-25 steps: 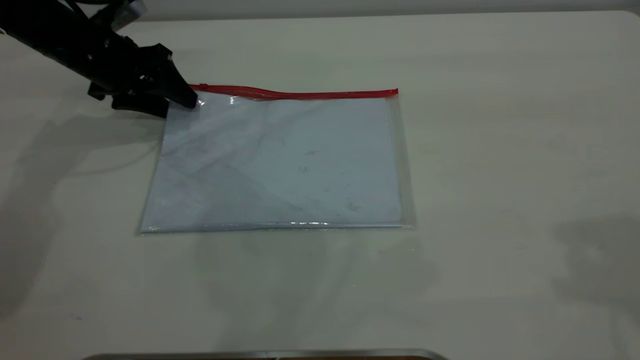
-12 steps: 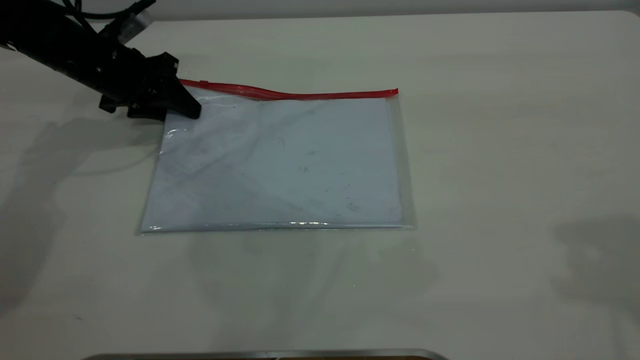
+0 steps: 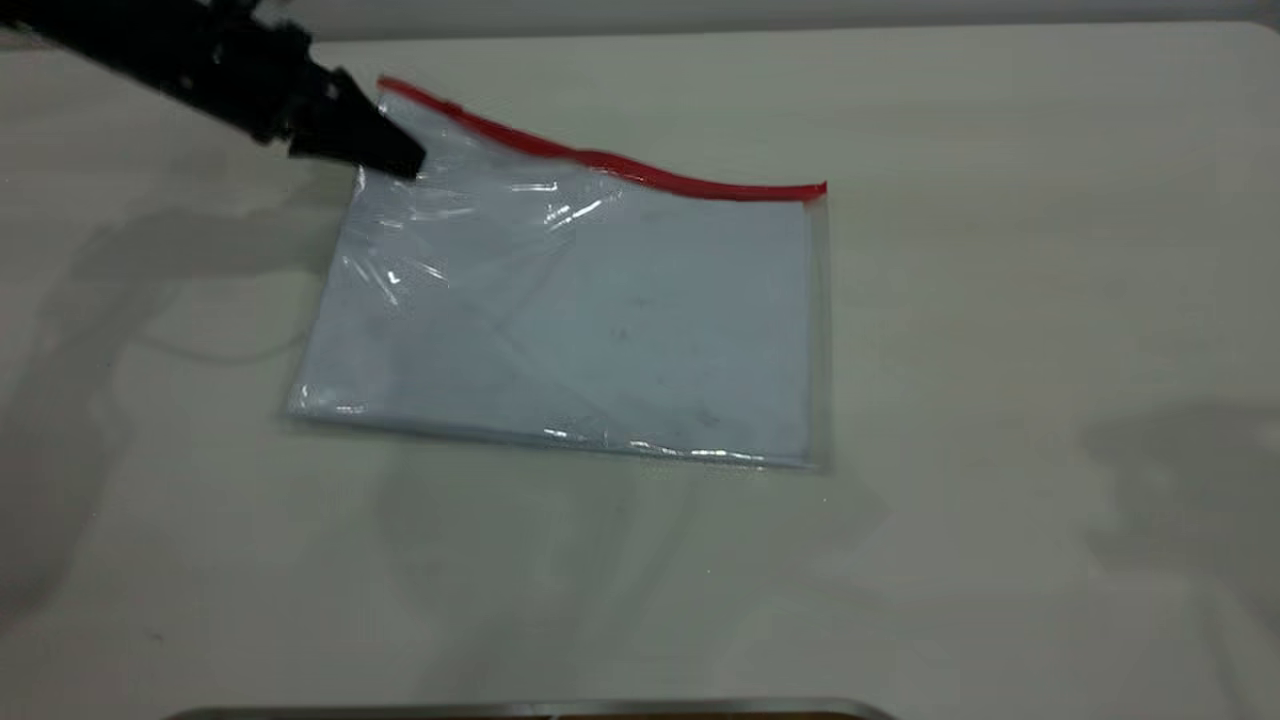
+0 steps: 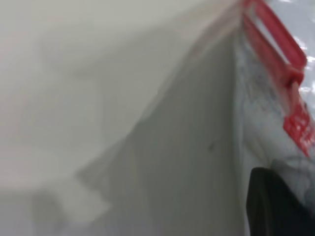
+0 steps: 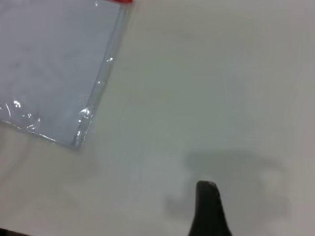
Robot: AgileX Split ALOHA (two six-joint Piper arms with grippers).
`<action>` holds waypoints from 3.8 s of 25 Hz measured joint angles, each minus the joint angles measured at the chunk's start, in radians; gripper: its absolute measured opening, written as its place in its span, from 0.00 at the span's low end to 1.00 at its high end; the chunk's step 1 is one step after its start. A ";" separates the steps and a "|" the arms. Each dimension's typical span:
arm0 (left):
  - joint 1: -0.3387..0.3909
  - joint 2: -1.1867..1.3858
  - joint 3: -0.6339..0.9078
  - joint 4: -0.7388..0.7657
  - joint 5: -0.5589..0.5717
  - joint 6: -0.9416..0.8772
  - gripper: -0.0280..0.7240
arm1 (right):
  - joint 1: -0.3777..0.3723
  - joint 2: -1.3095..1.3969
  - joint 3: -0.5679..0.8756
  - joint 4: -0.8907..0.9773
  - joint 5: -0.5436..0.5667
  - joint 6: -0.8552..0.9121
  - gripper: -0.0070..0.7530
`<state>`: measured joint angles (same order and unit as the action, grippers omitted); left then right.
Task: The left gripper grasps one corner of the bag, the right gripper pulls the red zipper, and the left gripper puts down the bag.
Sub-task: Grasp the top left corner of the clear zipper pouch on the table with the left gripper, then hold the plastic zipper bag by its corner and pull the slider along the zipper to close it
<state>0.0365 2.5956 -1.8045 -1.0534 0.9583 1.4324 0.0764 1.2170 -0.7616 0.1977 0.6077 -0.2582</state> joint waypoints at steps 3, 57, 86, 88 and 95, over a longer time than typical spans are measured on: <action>-0.009 0.000 -0.082 0.072 0.111 0.085 0.11 | 0.000 0.081 0.000 0.097 -0.071 -0.138 0.77; -0.319 0.008 -0.199 0.012 0.085 0.421 0.11 | 0.164 1.000 -0.561 1.232 0.086 -1.430 0.56; -0.319 0.008 -0.199 -0.040 0.083 0.276 0.11 | 0.164 1.000 -0.561 1.232 0.033 -1.430 0.15; -0.319 0.008 -0.199 -0.040 0.083 0.272 0.11 | 0.164 1.000 -0.561 1.231 0.033 -1.430 0.08; -0.319 0.008 -0.198 -0.046 0.090 0.229 0.11 | 0.149 1.000 -0.568 1.165 0.047 -1.389 0.06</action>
<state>-0.2828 2.6041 -2.0022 -1.0991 1.0480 1.6616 0.2258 2.2174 -1.3297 1.3626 0.6544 -1.6470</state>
